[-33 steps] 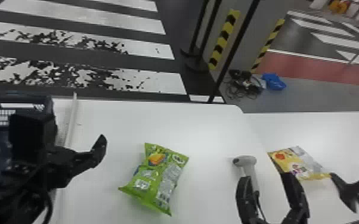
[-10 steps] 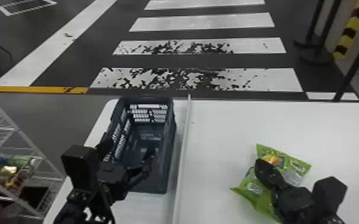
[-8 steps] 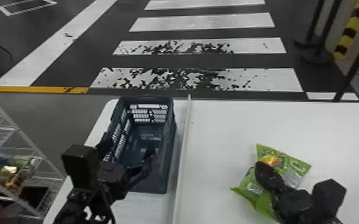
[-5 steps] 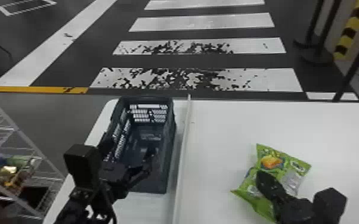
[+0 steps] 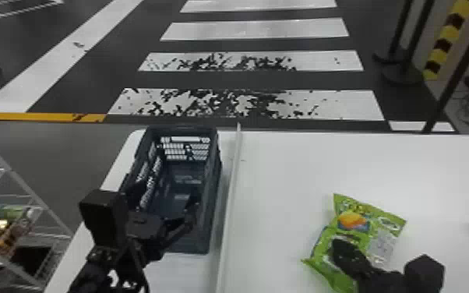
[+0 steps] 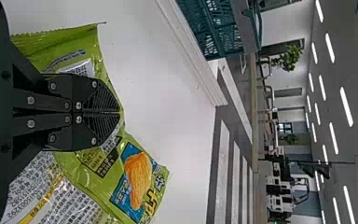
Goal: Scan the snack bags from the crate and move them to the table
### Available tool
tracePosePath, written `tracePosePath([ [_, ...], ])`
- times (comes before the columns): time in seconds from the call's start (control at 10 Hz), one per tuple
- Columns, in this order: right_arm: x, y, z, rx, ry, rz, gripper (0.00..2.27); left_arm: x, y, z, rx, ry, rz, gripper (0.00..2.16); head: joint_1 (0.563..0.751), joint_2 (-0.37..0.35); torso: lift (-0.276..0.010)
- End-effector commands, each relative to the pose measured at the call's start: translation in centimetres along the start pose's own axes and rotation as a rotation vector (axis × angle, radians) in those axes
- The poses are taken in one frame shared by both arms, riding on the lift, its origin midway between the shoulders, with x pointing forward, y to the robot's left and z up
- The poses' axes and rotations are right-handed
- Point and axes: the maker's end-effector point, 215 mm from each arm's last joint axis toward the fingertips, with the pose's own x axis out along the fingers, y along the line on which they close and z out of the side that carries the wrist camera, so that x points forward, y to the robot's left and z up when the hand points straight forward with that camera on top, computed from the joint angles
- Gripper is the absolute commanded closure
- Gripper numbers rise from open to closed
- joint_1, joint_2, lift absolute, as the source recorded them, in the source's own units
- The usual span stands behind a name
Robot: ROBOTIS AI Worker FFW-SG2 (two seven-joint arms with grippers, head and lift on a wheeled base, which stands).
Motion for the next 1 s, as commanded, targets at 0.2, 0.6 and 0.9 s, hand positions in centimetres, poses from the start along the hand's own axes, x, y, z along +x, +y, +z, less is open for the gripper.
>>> tracePosePath([
  [0.2,-2.8,-4.5,-2.4,-0.039,0.082,0.013,2.25,0.0,0.0,0.1,0.000,-0.002,0.000,0.01,0.695,0.079,-0.095],
  [0.6,-7.3,-8.6,-3.5,-0.032,0.143,0.036,2.25,0.3,-0.4,0.1,-0.005,-0.006,-0.005,0.01,0.695,-0.014,-0.095],
  [0.9,-8.6,-9.1,-0.9,-0.052,0.143,0.066,2.25,0.4,-0.8,0.2,-0.011,-0.020,-0.010,0.01,0.695,-0.064,-0.095],
])
